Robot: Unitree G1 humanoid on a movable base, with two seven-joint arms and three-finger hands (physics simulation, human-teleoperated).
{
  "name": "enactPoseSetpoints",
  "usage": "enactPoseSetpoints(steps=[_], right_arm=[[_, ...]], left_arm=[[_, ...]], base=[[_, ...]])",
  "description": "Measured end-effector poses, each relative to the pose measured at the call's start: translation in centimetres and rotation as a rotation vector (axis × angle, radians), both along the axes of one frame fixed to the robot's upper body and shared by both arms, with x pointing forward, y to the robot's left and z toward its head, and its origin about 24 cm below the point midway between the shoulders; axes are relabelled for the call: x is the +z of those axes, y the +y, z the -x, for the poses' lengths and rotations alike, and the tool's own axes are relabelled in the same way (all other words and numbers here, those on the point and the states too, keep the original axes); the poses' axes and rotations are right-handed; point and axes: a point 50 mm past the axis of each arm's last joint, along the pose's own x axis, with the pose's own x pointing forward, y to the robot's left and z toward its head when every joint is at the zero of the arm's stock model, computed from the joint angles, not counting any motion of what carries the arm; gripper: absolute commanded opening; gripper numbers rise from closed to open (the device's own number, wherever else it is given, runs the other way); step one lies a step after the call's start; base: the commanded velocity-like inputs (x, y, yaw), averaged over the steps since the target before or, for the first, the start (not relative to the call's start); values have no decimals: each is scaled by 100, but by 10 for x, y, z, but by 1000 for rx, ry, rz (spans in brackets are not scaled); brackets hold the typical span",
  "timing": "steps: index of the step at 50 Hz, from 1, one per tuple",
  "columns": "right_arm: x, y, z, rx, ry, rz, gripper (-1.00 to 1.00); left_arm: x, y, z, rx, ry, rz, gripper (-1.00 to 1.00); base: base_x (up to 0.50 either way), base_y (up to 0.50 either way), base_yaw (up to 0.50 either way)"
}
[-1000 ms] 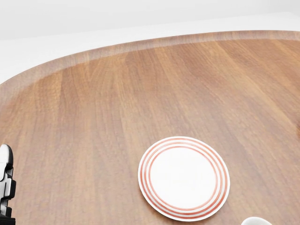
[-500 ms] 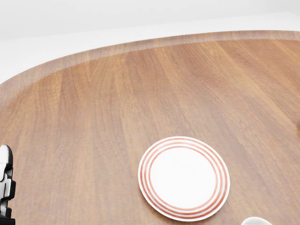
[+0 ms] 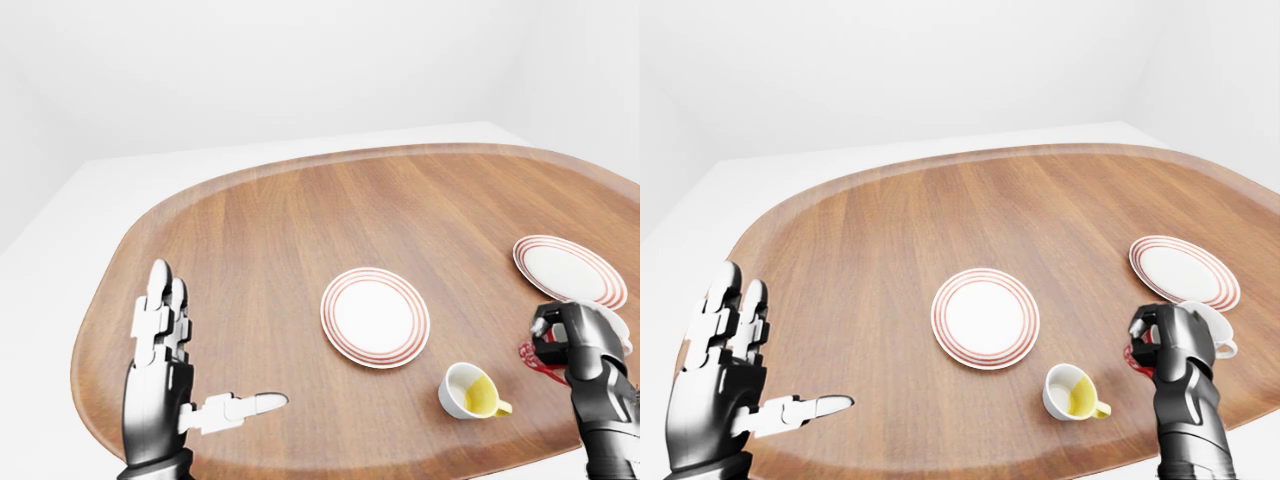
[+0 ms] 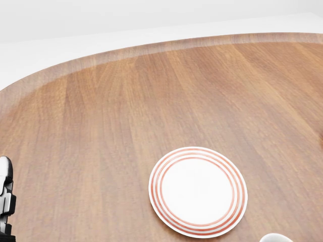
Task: Put the red mug on the left plate.
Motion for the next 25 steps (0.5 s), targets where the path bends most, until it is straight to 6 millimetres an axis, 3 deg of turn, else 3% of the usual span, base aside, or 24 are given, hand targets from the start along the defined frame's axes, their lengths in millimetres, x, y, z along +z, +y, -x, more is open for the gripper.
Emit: enactPoseSetpoints(steps=[11, 19, 25], right_arm=[[75, 49, -85, 259, -156, 155, -100], [117, 103, -146, 390, -227, 221, -100], [139, 149, -179, 463, -270, 241, -100]], left_arm=[[0, 1, 0, 2, 1, 2, 100], [-1, 2, 0, 5, 1, 4, 100], [-1, 3, 0, 7, 1, 6, 100]], base=[[0, 0, 0], [0, 0, 0], [0, 0, 0]])
